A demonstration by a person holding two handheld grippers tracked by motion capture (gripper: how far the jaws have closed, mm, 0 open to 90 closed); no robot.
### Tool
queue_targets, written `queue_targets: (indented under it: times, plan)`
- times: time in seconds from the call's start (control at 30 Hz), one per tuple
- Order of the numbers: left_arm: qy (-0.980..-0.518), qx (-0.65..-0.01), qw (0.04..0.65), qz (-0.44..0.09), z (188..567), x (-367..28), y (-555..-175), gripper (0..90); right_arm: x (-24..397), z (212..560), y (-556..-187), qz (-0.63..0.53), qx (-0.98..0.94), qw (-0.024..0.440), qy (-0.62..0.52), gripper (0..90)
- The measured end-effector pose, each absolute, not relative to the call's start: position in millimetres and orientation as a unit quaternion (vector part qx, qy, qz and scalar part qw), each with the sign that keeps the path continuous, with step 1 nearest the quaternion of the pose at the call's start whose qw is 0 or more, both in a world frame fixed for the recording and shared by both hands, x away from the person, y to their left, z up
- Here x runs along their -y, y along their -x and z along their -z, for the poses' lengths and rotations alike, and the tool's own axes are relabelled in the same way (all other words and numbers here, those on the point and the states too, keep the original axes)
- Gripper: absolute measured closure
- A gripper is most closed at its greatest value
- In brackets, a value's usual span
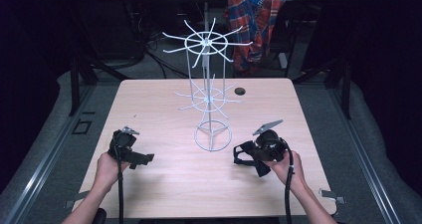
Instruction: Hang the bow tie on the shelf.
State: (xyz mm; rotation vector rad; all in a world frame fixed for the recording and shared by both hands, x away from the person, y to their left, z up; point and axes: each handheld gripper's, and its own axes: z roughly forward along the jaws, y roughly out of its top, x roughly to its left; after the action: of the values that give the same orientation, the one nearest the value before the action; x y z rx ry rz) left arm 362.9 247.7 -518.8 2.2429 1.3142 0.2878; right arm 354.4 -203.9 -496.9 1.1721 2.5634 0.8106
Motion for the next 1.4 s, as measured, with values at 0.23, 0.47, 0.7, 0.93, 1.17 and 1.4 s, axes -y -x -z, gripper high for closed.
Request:
queue_targets:
  times: [0.23, 0.47, 0.7, 0.93, 1.17, 1.4]
  plan:
    - [-0.828, -0.485, 0.260, -0.108, 518.6, -249.1, -361.4, 0.4, 211.0, 492.5, -361.0, -0.286, -0.859, 0.110, -0.410, 81.7]
    - [-0.831, -0.483, 0.256, -0.106, 519.1, -247.3, -362.3, 0.5, 216.7, 490.9, -365.5, -0.301, -0.850, 0.112, -0.417, 81.7]
    - [-0.836, -0.475, 0.255, -0.104, 519.6, -243.5, -364.8, 0.8, 218.7, 487.6, -367.1, -0.308, -0.848, 0.118, -0.415, 81.7]
    - [-0.839, -0.469, 0.256, -0.105, 519.8, -241.2, -366.0, 0.8, 219.1, 481.3, -371.6, -0.321, -0.840, 0.133, -0.416, 81.7]
    - [-0.838, -0.469, 0.258, -0.106, 518.6, -244.0, -366.6, 0.7, 215.5, 473.4, -379.7, -0.335, -0.834, 0.142, -0.415, 81.7]
    - [-0.841, -0.464, 0.257, -0.104, 519.0, -240.9, -367.5, 0.8, 214.8, 466.3, -382.5, -0.349, -0.827, 0.151, -0.414, 81.7]
